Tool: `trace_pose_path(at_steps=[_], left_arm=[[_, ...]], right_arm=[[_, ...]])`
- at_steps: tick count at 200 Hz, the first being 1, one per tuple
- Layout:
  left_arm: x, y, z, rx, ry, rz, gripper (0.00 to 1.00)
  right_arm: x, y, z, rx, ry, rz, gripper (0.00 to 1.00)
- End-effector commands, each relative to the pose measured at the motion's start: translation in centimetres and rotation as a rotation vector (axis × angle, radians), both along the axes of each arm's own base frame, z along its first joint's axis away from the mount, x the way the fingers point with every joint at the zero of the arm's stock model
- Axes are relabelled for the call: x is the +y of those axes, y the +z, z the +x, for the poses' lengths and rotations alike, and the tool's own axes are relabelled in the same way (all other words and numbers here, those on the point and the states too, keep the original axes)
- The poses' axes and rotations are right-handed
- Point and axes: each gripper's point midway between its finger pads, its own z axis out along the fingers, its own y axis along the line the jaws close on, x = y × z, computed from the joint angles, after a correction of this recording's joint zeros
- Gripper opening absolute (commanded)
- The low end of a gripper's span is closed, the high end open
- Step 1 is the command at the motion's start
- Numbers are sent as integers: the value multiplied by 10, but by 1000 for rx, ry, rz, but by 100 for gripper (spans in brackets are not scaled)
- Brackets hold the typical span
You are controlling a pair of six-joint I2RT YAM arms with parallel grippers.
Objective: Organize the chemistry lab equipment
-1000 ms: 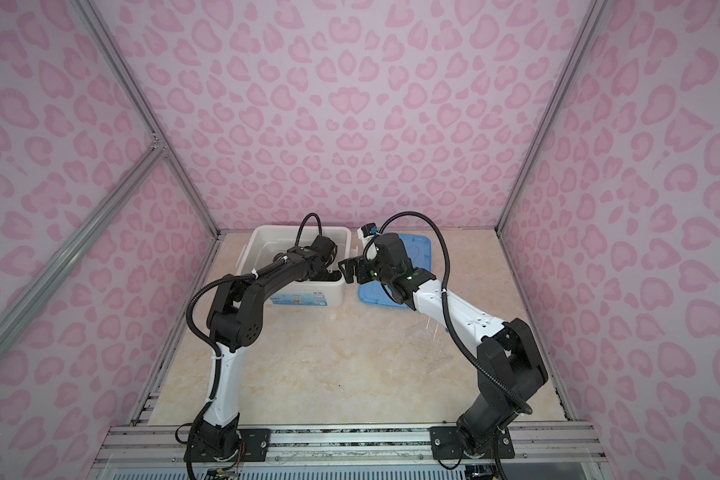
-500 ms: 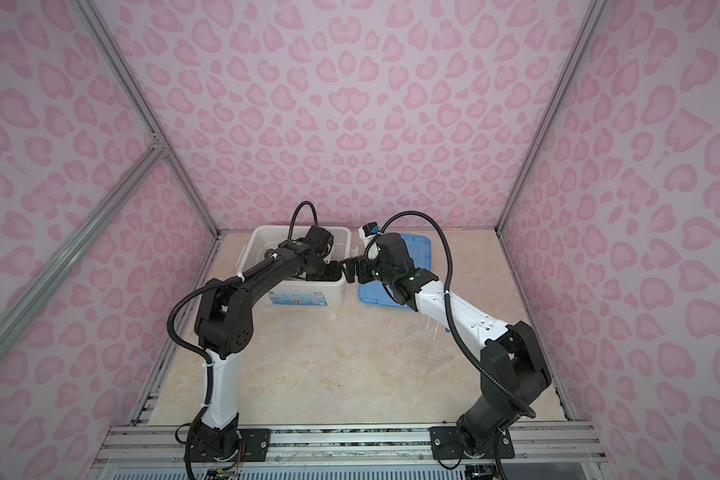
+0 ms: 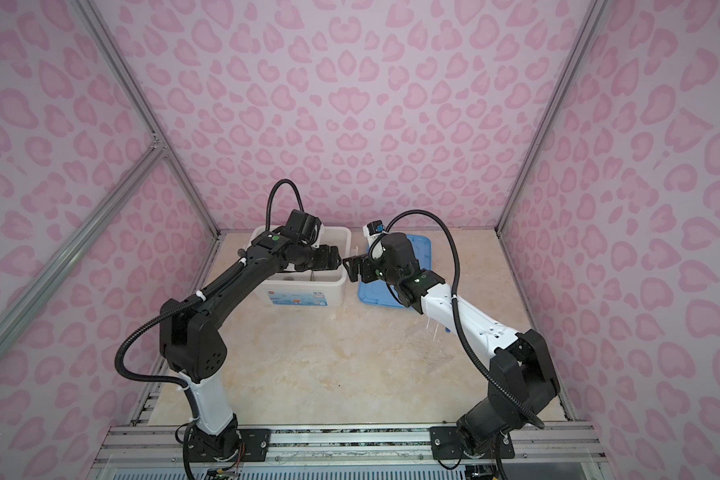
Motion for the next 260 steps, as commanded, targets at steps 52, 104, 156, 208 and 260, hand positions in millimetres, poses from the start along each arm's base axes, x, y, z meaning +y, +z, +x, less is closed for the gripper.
trace_pose_path(at_steps=[52,104,156,208,260], left_arm=[[4,92,-73,-195,-56,-173,98],[-6,112,-124,-264,-146,-338,98],[-17,113,-130,-317,-196,-435,98],[-22,98,-116,-312,-196,-377,98],[-19,81,-120,-282,-196,-359,98]], right_arm=[[-85,-18,24,89,-186,-119,99],[-176,-74,61,278,-423,-225,96],[-217,-129,98,435,-482,-307,85],[-234,-180,119,571,-459,-370,65],[-238,-212,120,641,-445,-431,46]])
